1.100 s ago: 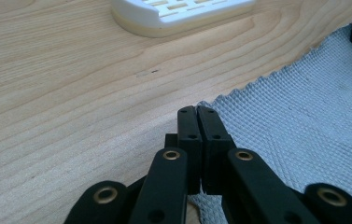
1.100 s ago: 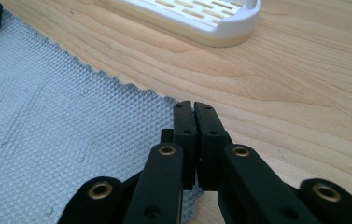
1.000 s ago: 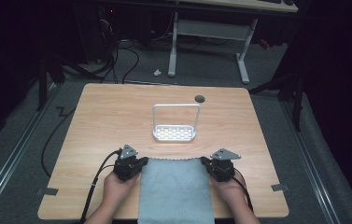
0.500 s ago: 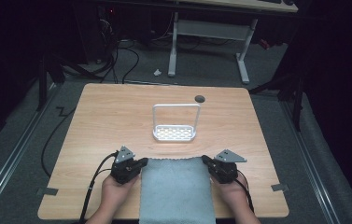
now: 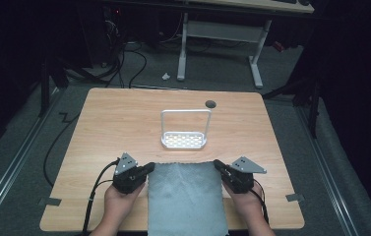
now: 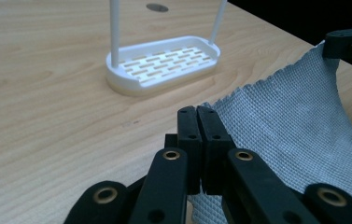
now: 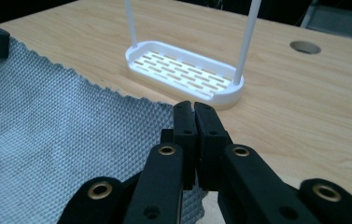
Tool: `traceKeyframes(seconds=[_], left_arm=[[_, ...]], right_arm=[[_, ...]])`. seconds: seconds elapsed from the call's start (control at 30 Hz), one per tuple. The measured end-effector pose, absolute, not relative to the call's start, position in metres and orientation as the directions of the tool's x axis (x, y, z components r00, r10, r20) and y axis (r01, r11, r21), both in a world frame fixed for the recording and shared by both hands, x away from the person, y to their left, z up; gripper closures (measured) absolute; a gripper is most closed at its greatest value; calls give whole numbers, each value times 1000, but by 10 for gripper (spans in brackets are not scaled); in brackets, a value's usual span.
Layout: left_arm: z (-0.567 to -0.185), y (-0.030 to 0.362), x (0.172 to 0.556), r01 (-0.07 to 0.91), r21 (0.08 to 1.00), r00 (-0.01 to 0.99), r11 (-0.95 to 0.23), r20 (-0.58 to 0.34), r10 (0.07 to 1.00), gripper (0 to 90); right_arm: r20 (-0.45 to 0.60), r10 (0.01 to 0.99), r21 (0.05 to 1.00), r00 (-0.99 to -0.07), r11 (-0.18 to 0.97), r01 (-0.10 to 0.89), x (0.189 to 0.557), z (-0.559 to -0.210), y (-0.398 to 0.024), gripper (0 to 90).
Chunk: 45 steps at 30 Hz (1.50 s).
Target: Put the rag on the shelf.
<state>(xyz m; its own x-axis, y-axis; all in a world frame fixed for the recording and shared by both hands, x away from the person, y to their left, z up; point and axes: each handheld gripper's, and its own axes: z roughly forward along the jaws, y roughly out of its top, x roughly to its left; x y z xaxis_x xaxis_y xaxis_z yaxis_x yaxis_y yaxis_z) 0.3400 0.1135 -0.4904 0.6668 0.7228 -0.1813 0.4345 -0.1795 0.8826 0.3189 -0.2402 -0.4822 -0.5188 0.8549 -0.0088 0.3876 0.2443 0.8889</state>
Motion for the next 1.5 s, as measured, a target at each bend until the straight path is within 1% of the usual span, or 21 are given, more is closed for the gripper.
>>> traceKeyframes(seconds=[0.23,0.33,0.53,0.6,0.67,0.77,0.93,1.2,1.4,1.5], left_arm=[[-480,116,333,382,910,680,-162,-157,717,884],[-476,117,331,374,917,677,-139,-167,717,884],[-464,119,329,333,936,673,-109,-155,723,884],[-460,118,330,329,939,670,-98,-159,725,884],[-455,118,332,305,947,667,-101,-137,733,884],[-449,117,336,301,950,662,-87,-142,736,885],[-440,115,342,276,957,671,-90,-125,731,887],[-426,112,352,251,965,659,-73,-115,743,887],[-412,110,357,213,975,662,-64,-96,743,888],[-404,108,359,179,981,666,-72,-67,743,888]], right_arm=[[2,858,915,-514,206,347,313,-471,-241,894],[-8,860,925,-510,200,323,310,-466,-241,894],[-32,862,942,-506,196,274,305,-455,-239,894],[-34,863,942,-504,196,271,306,-452,-238,894],[-33,863,947,-504,189,262,308,-449,-239,894],[-43,866,950,-499,191,249,312,-443,-239,894],[-40,868,956,-496,177,233,317,-435,-240,894],[-22,873,970,-486,136,199,324,-419,-244,894],[-21,878,978,-478,118,174,329,-407,-247,894],[-17,881,981,-473,106,162,331,-401,-248,895]])
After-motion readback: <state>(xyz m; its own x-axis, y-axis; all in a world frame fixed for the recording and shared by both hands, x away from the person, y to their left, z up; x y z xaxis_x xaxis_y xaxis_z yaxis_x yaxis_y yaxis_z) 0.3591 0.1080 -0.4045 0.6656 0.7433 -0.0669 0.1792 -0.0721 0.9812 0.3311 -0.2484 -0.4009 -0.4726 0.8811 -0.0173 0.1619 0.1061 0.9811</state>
